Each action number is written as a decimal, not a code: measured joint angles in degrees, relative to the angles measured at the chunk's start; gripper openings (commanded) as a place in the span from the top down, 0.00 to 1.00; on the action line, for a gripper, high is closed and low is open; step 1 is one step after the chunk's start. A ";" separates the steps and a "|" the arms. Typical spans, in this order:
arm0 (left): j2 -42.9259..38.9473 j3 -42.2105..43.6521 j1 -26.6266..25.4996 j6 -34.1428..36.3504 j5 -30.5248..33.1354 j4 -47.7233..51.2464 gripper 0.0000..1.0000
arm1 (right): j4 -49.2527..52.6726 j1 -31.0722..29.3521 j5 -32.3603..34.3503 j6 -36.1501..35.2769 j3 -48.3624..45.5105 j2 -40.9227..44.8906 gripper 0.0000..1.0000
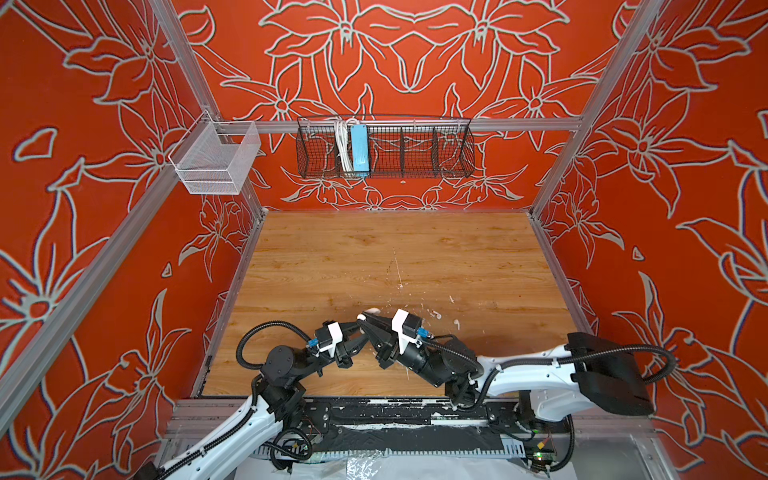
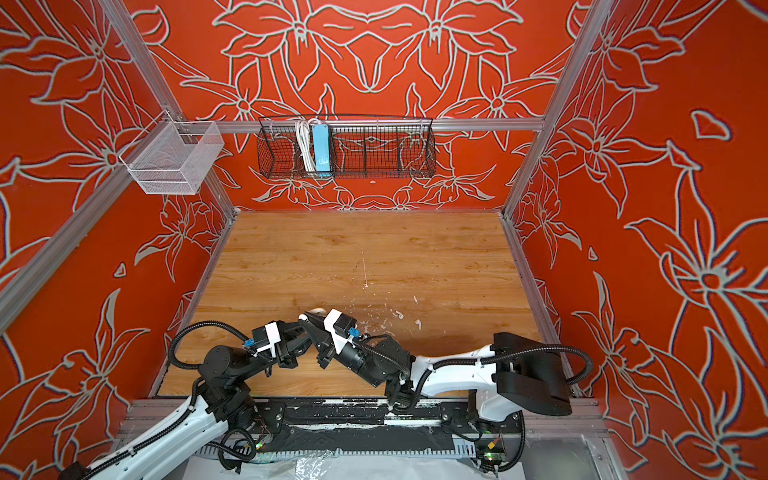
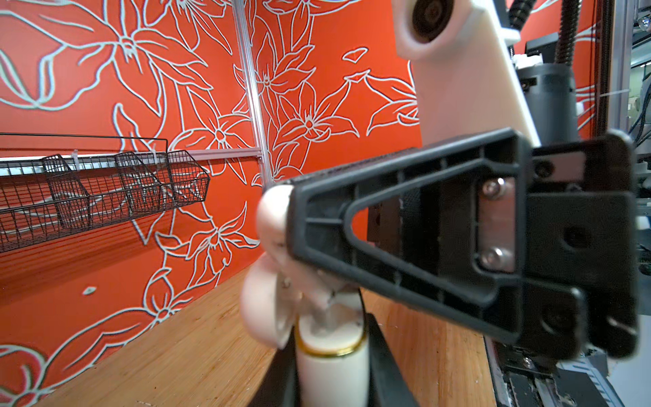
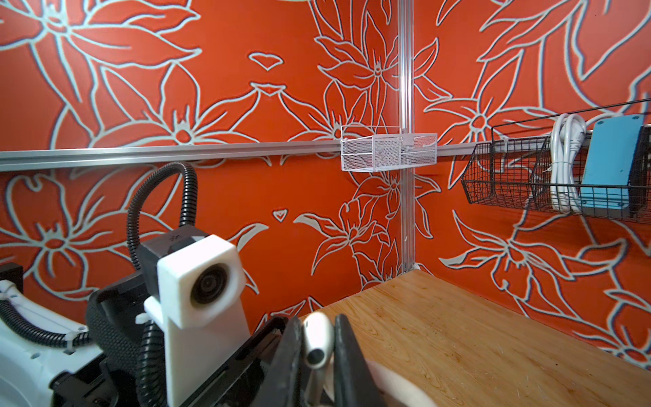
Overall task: Insert the wireless bluetooth earbuds into the charging case
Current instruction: 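Lower the held earbud into the empty slot of the open case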
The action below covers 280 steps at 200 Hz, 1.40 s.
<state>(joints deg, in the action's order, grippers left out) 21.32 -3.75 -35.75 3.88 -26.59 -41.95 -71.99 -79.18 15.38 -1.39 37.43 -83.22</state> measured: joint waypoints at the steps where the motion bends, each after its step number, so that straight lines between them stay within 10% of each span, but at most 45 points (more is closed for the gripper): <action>1: -0.04 0.00 0.00 0.00 0.02 0.02 1.00 | -0.04 0.00 0.00 -0.02 0.00 -0.02 1.00; 280: -6.60 0.00 -0.72 -0.07 9.55 11.04 1.00 | -12.57 -3.21 14.67 -8.11 2.97 -12.17 1.00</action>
<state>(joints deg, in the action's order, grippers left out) 14.72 -3.75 -36.47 3.81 -17.04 -30.92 -84.55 -82.39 30.04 -9.50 40.40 -95.39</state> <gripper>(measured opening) 0.240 0.165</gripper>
